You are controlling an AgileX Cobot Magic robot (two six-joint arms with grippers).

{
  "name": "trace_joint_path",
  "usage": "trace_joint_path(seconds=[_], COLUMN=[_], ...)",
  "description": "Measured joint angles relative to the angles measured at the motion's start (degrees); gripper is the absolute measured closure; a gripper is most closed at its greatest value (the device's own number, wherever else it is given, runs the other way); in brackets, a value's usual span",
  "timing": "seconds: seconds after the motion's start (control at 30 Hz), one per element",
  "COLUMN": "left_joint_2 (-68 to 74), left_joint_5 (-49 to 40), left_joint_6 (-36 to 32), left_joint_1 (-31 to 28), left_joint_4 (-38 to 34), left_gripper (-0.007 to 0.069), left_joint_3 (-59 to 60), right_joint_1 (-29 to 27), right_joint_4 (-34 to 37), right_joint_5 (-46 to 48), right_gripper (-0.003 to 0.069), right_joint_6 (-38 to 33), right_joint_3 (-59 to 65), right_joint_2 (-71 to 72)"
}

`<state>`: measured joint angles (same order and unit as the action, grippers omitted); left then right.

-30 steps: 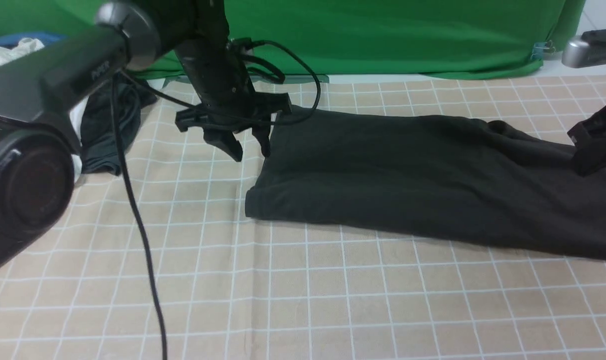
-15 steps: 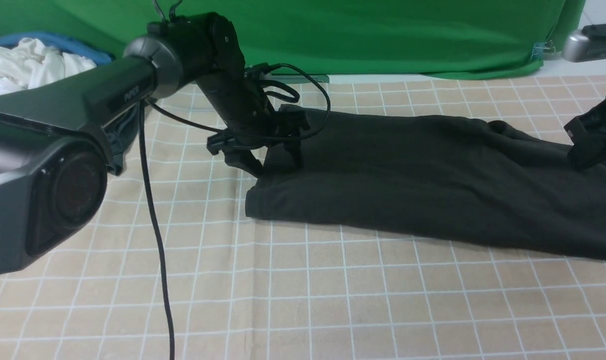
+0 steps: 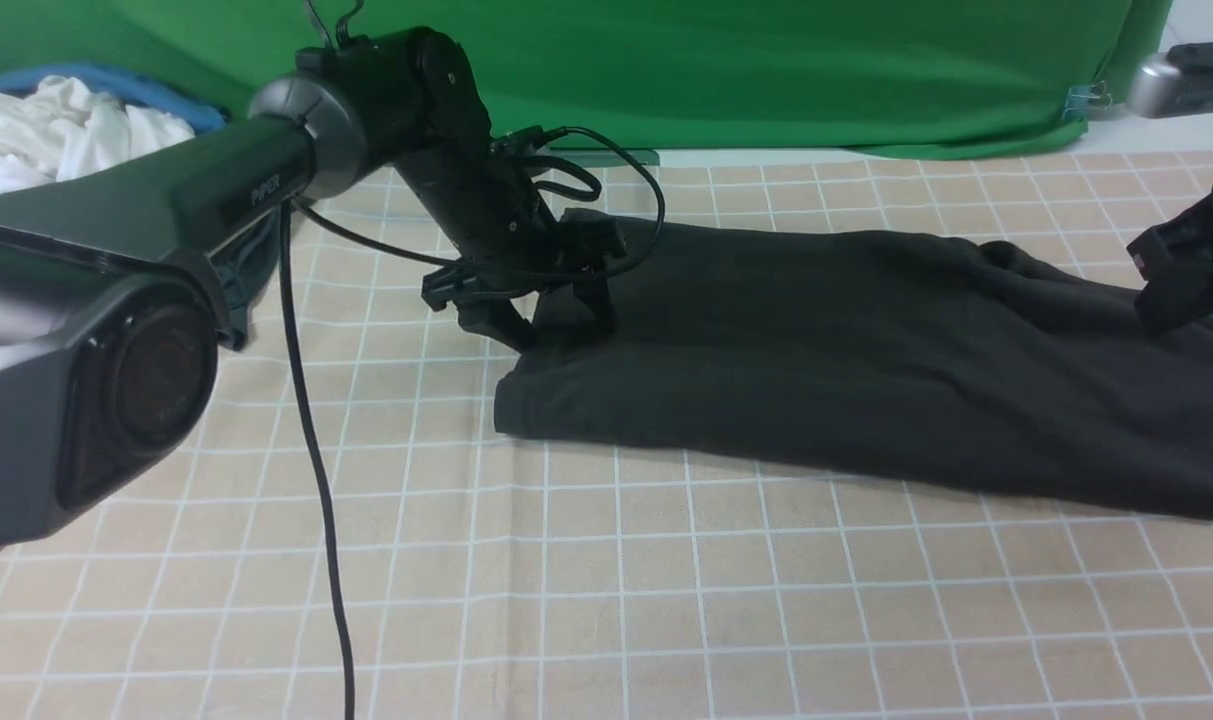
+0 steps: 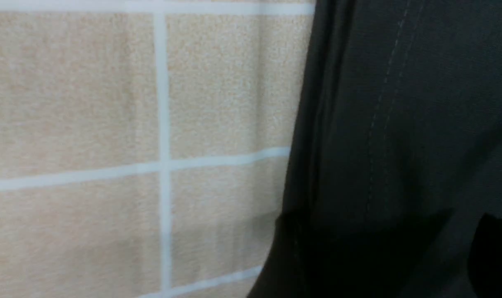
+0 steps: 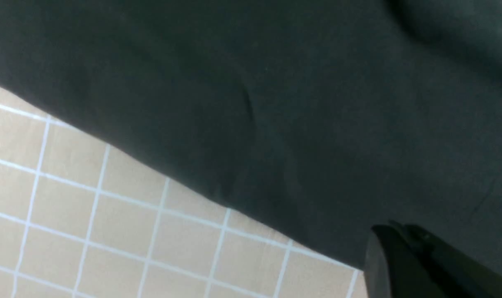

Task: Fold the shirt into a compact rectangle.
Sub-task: 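Pull the folded dark garment lengthwise by its ends to straighten it flat on the table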

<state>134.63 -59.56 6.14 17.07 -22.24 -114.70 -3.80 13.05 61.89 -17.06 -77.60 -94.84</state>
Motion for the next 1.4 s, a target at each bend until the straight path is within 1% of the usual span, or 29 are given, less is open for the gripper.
trace_joint_path(seconds=[0.07,0.13,0.17,0.27,0.3,0.33,0.4,0.5,0.6,0.63,0.67,0.77,0.83,0.93,0.97,1.03,1.1,1.2,1.23,1.3,1.4], left_joint_2=[0.4,0.7,0.9,1.4,1.6,1.7,1.8,1.8,1.6,1.5,1.0,-0.4,-1.0,-1.0,-0.9,-0.3,0.0,0.3,0.4,0.4,0.4], left_joint_5=[2.0,3.9,4.7,5.5,5.6,5.7,5.8,4.9,0.1,-0.4,-3.8,-7.5,-8.4,-8.5,-8.5,-8.5,-8.3,-7.9,-7.5,-6.6,-6.4], left_joint_6=[0.0,0.0,0.0,-0.1,-0.1,-0.2,-0.2,-0.3,-0.9,-1.1,-2.0,-2.5,-2.7,-3.0,-3.2,-3.7,-4.1,-4.7,-4.8,-5.0,-5.0], left_joint_1=[0.3,0.9,1.4,2.1,2.2,2.2,2.3,2.3,1.7,1.6,1.3,0.6,0.1,-0.1,-0.1,-0.1,-0.1,-0.1,-0.1,-0.1,-0.1], left_joint_4=[-2.5,-3.4,-3.5,-3.5,-3.5,-3.5,-3.5,-3.3,-2.5,-2.5,-1.9,-0.7,-0.3,0.5,0.6,0.6,0.6,0.6,0.6,0.6,0.6], left_gripper=[0.0153,0.0224,0.0274,0.0385,0.045,0.0494,0.0565,0.059,0.059,0.059,0.059,0.059,0.059,0.059,0.059,0.059,0.059,0.059,0.059,0.059,0.059], left_joint_3=[0.0,0.0,0.0,0.0,0.0,0.0,0.0,-0.8,-3.4,-3.9,-5.4,-7.5,-8.1,-8.1,-8.1,-8.1,-8.1,-8.1,-8.1,-8.1,-8.1], right_joint_1=[0.0,0.0,0.0,0.0,0.0,0.0,0.0,-1.0,-5.2,-5.5,-8.5,-15.4,-19.7,-23.7,-24.6,-25.8,-26.2,-26.3,-26.3,-26.3,-26.3], right_joint_4=[0.1,0.1,0.1,0.1,0.1,-0.1,-0.8,-1.9,-1.9,-1.9,-1.8,-0.5,0.3,0.5,0.5,0.7,0.2,-1.8,-2.7,-5.2,-8.6], right_joint_5=[-0.3,-0.5,-0.6,-0.7,-0.7,-0.7,-0.7,0.8,3.2,3.3,3.8,3.8,3.3,2.3,2.2,2.2,1.8,0.1,-0.4,-1.0,-1.5], right_gripper=[0.0634,0.0634,0.0634,0.0634,0.0634,0.0634,0.0634,0.0635,0.0635,0.0635,0.0635,0.0635,0.0635,0.0626,0.061,0.0545,0.0452,0.0271,0.0227,0.0173,0.0141], right_joint_6=[0.6,1.1,1.2,1.2,1.2,1.2,1.2,0.6,-0.8,-0.8,-0.9,-0.2,1.8,3.4,3.8,4.2,4.3,4.5,4.9,7.1,9.8], right_joint_3=[0.0,0.0,0.0,0.0,0.0,0.0,0.0,0.0,0.0,0.0,0.0,0.0,0.0,0.0,0.0,0.0,0.0,0.0,0.0,0.0,0.0], right_joint_2=[0.0,0.0,0.0,0.0,0.0,0.0,0.0,0.0,0.0,0.0,0.0,0.0,0.0,-0.3,-0.8,-1.9,-3.2,-5.2,-5.7,-6.6,-7.6])
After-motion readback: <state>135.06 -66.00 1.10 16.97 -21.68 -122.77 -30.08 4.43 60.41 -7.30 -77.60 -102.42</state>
